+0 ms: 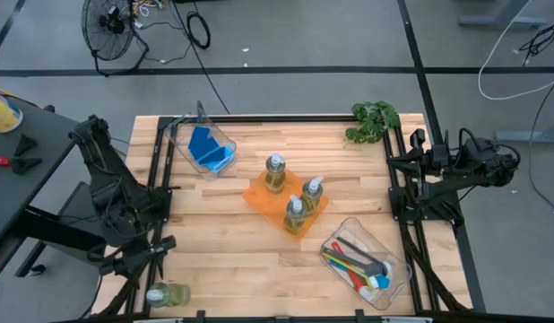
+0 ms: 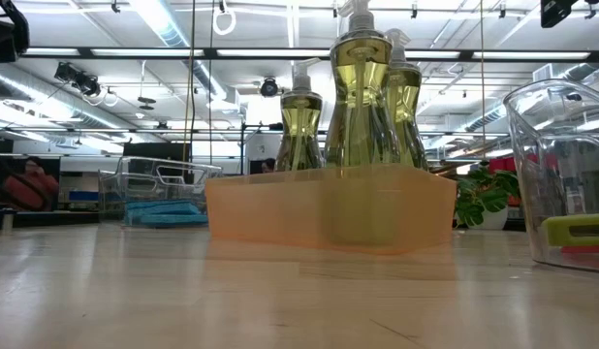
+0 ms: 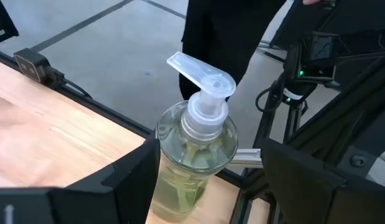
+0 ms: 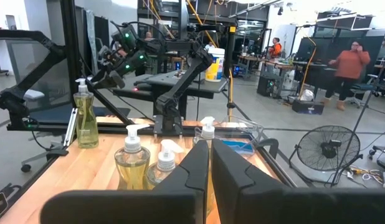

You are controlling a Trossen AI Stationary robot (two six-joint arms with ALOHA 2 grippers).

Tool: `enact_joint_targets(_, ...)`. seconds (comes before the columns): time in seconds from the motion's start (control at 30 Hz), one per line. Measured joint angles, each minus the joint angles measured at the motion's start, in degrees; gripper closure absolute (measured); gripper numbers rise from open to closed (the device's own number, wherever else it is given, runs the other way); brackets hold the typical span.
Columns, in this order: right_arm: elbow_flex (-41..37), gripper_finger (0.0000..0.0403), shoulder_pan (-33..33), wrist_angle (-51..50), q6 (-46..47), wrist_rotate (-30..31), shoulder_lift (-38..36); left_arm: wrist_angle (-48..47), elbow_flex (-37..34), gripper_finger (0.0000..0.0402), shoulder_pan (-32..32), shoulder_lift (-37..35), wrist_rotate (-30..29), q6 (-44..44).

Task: Pick & Place Kitchen Sink Supplies
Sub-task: Put the yellow dish soap into the orange bin

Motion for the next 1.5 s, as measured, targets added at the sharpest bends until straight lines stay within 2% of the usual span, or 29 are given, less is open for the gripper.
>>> enact_joint_targets(0.37,0.00,0.0382,0.02,0.01,-0.02,0.00,0.00,1.85,0.00,0.0118,-0.12,-0.01,0.03,-0.26)
enact_joint_targets(0.8,0.00,0.0382,0.00,0.00,0.00,0.02,0.00,6.47,0.00,0.0118,-8.04,-0.01,0.90,10.30)
enact_joint_targets(0.97,0.00,0.0382,0.02,0.00,0.00,0.00,0.00,6.31,0.00,0.0118,-8.74,-0.01,-0.72,12.46)
enact_joint_targets(1.27,0.00,0.0382,0.02,0.00,-0.01,0.02,0.00,-2.83,0.02,0.0118,-8.72,-0.41,-0.75,13.08)
enact_joint_targets(1.5,0.00,0.0382,0.00,0.00,-0.02,0.00,0.00,-4.01,0.02,0.0118,-8.11,-4.86,-3.33,14.70)
